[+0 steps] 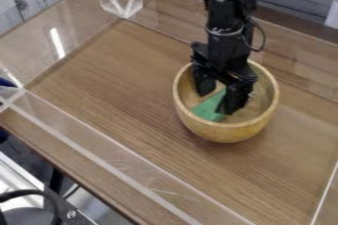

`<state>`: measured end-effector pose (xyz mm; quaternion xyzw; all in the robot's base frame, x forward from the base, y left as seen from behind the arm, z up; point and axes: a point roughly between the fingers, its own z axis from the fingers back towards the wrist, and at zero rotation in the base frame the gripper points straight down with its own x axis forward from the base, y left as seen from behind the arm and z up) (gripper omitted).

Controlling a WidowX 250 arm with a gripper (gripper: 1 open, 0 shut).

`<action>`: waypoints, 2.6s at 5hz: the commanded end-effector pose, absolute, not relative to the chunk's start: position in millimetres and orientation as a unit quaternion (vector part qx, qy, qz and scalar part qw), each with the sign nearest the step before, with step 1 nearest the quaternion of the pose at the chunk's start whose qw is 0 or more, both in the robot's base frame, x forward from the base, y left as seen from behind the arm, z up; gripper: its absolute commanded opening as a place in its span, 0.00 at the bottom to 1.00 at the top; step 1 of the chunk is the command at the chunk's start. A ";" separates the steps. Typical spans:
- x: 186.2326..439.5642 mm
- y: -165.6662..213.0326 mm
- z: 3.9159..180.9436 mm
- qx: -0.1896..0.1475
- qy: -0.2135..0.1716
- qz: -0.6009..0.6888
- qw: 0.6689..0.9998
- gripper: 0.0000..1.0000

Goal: Remove the green block from inside the brown bowl and put it on the table

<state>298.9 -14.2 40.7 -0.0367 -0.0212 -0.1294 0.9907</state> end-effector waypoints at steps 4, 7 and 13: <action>320.2 -32.3 53.1 -0.029 -0.019 -0.121 0.992 1.00; 318.4 -23.2 78.1 -0.039 -0.024 -0.138 0.989 0.00; 312.3 32.6 93.4 -0.055 -0.039 -0.139 0.988 0.00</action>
